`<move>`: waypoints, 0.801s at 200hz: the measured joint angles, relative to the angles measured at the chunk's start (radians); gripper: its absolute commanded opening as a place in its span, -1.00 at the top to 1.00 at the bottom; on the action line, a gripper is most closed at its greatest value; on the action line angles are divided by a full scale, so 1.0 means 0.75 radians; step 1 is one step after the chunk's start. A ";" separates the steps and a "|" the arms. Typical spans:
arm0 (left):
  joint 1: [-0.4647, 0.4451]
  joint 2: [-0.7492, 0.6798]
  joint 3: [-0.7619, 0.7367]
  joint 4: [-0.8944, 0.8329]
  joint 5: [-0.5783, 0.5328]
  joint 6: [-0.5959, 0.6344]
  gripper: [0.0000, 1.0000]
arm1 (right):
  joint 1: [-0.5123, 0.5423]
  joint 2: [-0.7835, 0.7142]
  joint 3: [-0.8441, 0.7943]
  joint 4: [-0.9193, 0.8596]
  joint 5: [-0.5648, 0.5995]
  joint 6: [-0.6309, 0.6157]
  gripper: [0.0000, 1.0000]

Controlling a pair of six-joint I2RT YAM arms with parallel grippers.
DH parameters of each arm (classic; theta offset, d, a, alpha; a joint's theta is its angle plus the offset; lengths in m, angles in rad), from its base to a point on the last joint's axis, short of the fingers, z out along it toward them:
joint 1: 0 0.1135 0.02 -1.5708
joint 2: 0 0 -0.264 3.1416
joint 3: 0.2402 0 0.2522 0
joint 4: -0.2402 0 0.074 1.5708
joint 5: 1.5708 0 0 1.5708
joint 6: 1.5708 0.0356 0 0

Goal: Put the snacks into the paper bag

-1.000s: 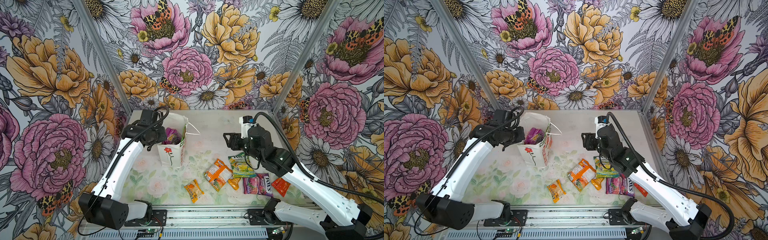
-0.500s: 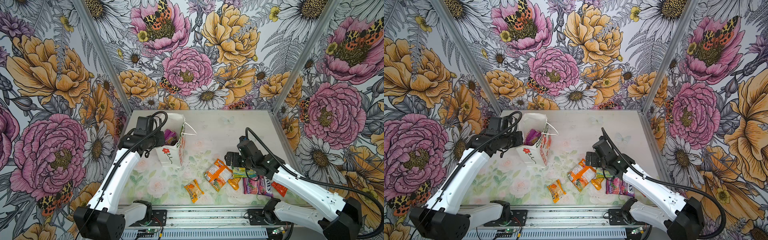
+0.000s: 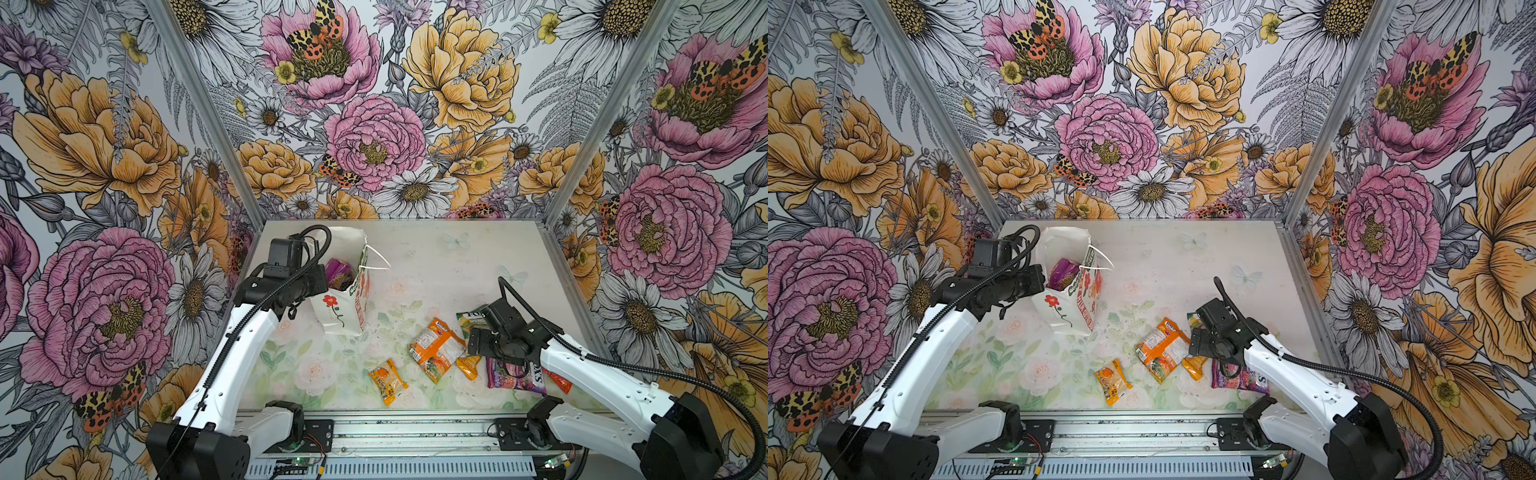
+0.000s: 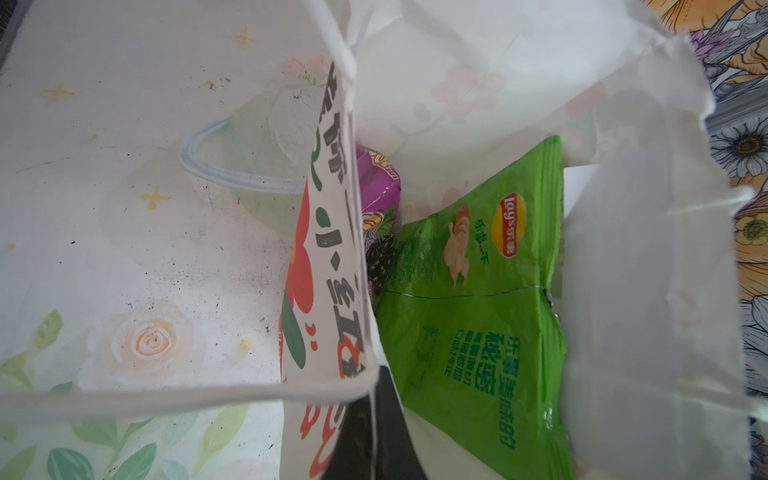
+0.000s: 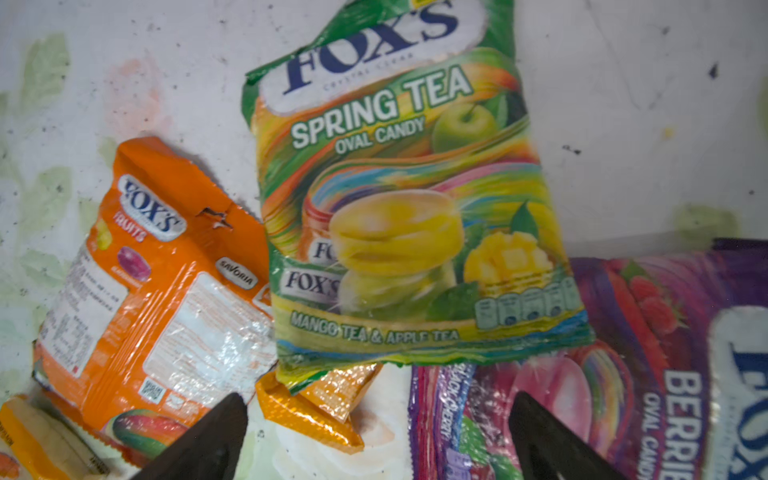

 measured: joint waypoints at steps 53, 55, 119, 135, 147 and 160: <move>0.000 -0.010 -0.008 0.004 0.000 0.001 1.00 | -0.010 0.145 -0.012 0.109 -0.051 0.055 -0.99; 0.000 -0.010 -0.009 0.004 0.000 0.001 1.00 | -0.010 0.150 -0.013 0.116 -0.051 0.056 -0.99; 0.002 -0.015 -0.012 0.007 -0.001 0.004 1.00 | 0.148 0.400 0.058 0.368 -0.176 0.180 -0.99; 0.002 -0.015 -0.012 0.008 -0.001 0.004 1.00 | 0.169 0.480 0.127 0.408 -0.201 0.185 -0.99; 0.002 -0.015 -0.012 0.008 -0.001 0.004 1.00 | 0.171 0.517 0.173 0.431 -0.216 0.184 -1.00; 0.002 -0.015 -0.012 0.008 -0.001 0.004 1.00 | 0.171 0.531 0.217 0.456 -0.230 0.179 -1.00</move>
